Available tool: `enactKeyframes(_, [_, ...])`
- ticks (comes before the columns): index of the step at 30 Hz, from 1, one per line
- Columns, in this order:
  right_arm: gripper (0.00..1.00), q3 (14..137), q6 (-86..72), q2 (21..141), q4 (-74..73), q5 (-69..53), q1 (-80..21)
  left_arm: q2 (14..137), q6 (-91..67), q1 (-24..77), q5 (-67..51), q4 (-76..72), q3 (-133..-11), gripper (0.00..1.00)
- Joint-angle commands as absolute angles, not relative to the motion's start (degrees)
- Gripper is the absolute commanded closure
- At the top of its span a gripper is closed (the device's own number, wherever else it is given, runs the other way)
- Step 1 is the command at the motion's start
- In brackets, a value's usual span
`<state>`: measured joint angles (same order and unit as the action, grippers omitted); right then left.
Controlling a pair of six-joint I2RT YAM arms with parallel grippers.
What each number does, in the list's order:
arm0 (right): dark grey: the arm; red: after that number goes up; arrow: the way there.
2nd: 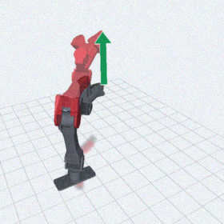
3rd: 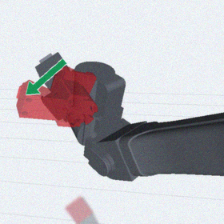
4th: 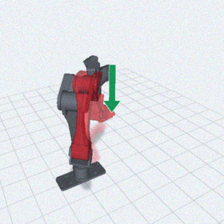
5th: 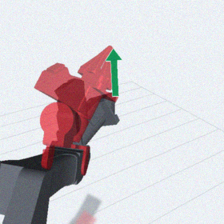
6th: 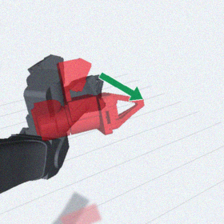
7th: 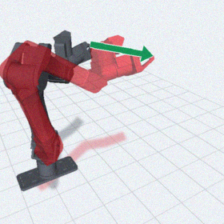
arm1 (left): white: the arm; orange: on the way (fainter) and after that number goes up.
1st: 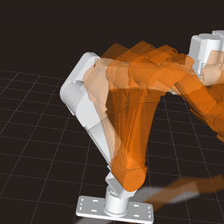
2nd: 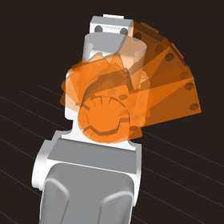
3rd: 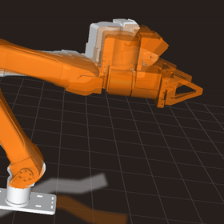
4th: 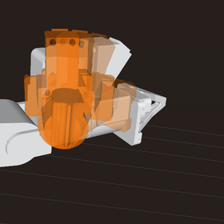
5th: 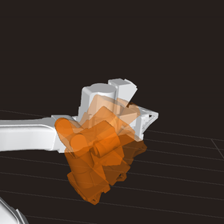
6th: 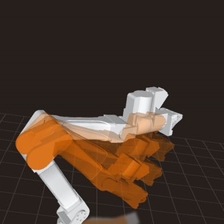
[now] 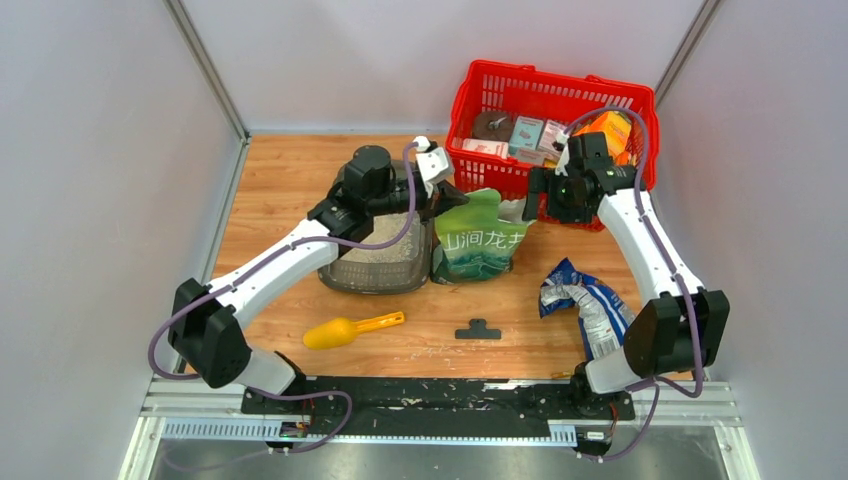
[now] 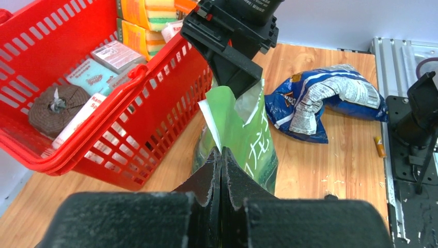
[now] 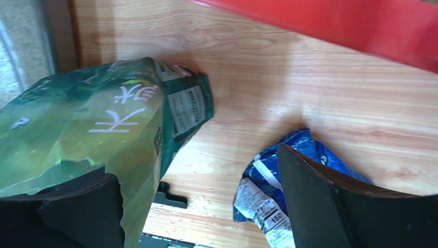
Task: Fill the litter box with clean litter
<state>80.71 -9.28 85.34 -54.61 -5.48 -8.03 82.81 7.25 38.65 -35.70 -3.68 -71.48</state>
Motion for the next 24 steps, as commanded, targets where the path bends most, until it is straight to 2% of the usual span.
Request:
enactKeyframes(1, [0.11,80.9,-11.6,83.0,-53.0,-13.4,-9.0,78.9,8.9,38.6,-37.4,-17.1,-74.4,1.0])
enactKeyframes(3, [0.12,80.6,-11.3,82.9,-52.3,-15.6,-11.2,79.7,8.4,38.5,-37.5,-17.7,-75.1,1.0])
enactKeyframes(9, [0.39,81.4,-11.0,83.5,-53.9,-12.4,-12.7,82.6,8.4,38.4,-36.7,-20.0,-77.7,1.0])
enactKeyframes(10, [0.53,81.7,-11.2,83.8,-54.0,-11.6,-12.7,83.1,8.4,38.2,-36.5,-20.7,-78.1,1.0])
enactKeyframes(12, [0.66,84.0,-11.4,84.0,-54.1,-10.4,-12.4,84.9,8.3,38.1,-35.9,-22.7,-80.6,1.0])
enactKeyframes(13, [0.79,85.2,-11.5,84.2,-54.3,-9.9,-12.3,85.7,8.1,37.9,-35.8,-22.8,-81.8,1.0])
enactKeyframes(16, [0.98,90.7,-11.7,84.4,-56.1,-7.6,-12.2,87.9,6.5,37.4,-35.9,-23.2,-86.4,1.0])
enactKeyframes(20, [1.0,92.4,-12.0,83.6,-57.3,-6.6,-12.2,89.1,6.0,37.2,-36.5,-23.8,-88.0,1.0])
enactKeyframes(24, [1.0,86.3,-13.0,82.0,-57.5,-5.4,-12.1,87.8,6.0,36.9,-38.4,-24.1,-84.3,1.0])
